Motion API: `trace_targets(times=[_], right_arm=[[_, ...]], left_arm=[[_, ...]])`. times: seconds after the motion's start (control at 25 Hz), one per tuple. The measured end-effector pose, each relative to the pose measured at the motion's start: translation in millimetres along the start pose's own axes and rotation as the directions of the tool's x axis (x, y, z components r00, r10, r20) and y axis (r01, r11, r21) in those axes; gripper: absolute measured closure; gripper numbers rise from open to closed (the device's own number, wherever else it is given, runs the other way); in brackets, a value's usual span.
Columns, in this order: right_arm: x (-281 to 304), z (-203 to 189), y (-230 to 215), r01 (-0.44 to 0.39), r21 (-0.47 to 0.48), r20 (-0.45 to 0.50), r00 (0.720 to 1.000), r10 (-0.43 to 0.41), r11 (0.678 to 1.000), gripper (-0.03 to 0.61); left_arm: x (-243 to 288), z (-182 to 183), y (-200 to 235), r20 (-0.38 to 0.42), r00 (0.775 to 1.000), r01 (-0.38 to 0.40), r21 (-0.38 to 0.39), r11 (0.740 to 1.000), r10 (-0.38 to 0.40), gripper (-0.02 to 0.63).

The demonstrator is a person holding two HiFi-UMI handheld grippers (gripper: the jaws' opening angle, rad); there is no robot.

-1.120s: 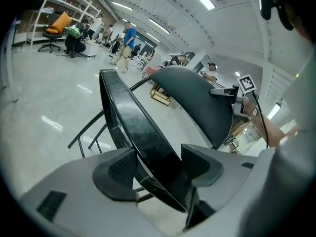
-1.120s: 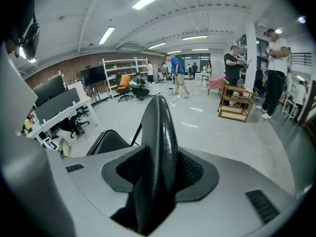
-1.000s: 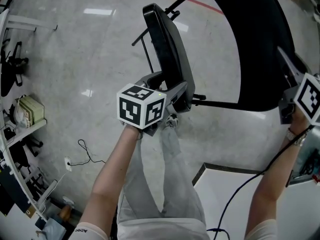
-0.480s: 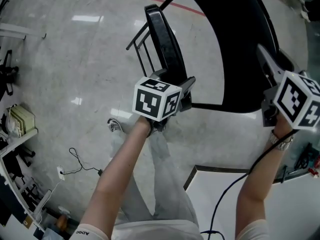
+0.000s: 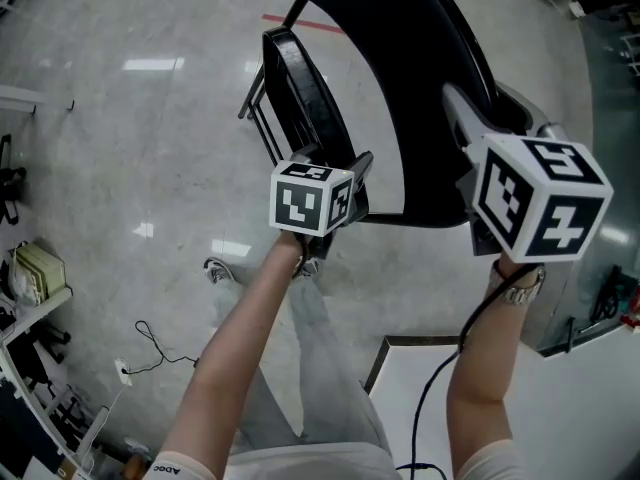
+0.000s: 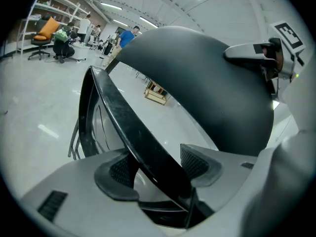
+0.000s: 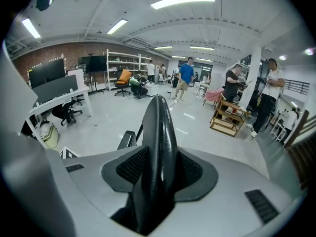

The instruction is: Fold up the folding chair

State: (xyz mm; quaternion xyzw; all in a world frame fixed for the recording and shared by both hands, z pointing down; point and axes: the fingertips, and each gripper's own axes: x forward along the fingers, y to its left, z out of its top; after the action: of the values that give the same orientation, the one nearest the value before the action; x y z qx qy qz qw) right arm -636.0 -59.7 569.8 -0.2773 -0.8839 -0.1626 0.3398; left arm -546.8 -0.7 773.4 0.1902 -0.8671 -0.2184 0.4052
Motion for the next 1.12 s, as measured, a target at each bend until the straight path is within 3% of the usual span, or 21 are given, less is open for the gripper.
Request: trace_targets(times=[0.68, 0.84, 0.92, 1.0, 1.12], right_arm=[[-25, 21, 72, 0.075, -0.07, 0.001, 0.997, -0.075, 0.995, 0.416], [-22, 22, 85, 0.084, -0.087, 0.0, 0.996, -0.084, 0.993, 0.416], [-20, 20, 89, 0.089, -0.086, 0.005, 0.996, -0.089, 0.992, 0.416], [-18, 21, 91, 0.092, -0.087, 0.012, 0.996, -0.092, 0.992, 0.416], [-19, 23, 92, 0.09, -0.091, 0.008, 0.996, -0.09, 0.992, 0.416]], left_arm=[[-35, -4, 14, 0.009, 1.0, 0.0, -0.017, 1.0, 0.0, 0.339], [-44, -7, 20, 0.021, 0.997, 0.078, -0.015, 0.997, -0.077, 0.339], [-44, -11, 21, -0.016, 0.994, 0.111, 0.027, 0.994, -0.11, 0.333], [-45, -12, 17, -0.06, 0.989, 0.137, 0.054, 0.989, -0.134, 0.283], [-55, -16, 7, -0.133, 0.967, 0.217, -0.006, 0.976, -0.216, 0.27]])
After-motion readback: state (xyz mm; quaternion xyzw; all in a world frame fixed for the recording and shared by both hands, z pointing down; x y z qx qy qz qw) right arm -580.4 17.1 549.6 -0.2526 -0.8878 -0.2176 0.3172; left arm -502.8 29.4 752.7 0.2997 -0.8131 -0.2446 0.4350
